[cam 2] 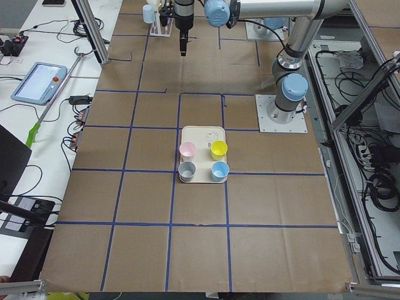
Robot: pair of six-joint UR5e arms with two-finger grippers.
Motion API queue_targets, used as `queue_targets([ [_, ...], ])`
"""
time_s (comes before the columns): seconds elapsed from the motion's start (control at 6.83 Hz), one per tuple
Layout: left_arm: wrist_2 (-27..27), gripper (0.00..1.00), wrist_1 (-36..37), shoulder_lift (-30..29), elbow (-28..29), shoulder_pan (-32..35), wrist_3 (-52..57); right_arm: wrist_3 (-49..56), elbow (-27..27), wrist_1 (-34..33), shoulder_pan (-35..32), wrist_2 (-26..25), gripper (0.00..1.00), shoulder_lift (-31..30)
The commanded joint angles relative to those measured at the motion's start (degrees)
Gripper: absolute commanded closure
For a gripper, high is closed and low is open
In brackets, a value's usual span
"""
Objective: Transfer IKEA cup to right arm and place on rack
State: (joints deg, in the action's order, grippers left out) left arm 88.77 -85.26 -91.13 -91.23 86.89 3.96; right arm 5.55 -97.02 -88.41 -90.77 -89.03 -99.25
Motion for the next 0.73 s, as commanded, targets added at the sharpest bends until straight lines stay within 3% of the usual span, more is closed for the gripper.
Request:
queue_targets([
  [0.0,0.0,0.00,0.0,0.0,0.0,0.0,0.0,-4.4,-0.1,-2.5,-2.2,-2.9,0.00,1.8],
  [0.59,0.0,0.00,0.0,0.0,0.0,-0.1,0.0,-4.6,-0.2,-2.5,-2.3,-2.4,0.00,2.1],
])
